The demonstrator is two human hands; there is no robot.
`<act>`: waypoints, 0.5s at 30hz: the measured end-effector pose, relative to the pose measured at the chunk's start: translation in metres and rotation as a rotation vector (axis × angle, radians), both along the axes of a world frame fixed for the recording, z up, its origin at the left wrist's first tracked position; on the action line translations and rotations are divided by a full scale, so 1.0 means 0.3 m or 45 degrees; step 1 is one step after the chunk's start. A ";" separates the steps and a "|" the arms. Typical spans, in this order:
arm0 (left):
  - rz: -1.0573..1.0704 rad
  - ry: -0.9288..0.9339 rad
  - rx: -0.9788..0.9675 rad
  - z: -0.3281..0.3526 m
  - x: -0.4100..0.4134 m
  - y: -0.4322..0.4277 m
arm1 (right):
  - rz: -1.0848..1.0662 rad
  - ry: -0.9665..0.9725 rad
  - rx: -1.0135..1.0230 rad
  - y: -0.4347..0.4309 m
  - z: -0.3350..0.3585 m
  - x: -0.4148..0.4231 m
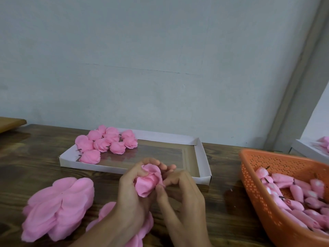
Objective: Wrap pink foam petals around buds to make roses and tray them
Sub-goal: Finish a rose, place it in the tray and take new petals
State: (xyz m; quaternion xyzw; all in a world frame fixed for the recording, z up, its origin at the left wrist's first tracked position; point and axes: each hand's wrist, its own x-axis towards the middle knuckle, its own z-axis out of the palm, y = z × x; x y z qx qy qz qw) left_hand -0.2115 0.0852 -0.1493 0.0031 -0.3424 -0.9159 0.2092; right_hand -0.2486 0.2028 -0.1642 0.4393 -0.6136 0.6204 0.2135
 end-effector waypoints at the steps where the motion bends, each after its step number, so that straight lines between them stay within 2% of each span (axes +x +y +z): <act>1: 0.000 -0.004 -0.002 -0.001 0.001 0.000 | 0.014 -0.023 -0.005 -0.001 0.001 0.003; 11: 0.084 -0.077 -0.047 0.035 0.014 0.033 | -0.086 0.043 -0.024 -0.004 -0.009 -0.011; 15: 0.097 -0.097 0.011 0.035 0.015 0.039 | -0.077 0.012 -0.044 -0.007 -0.012 -0.010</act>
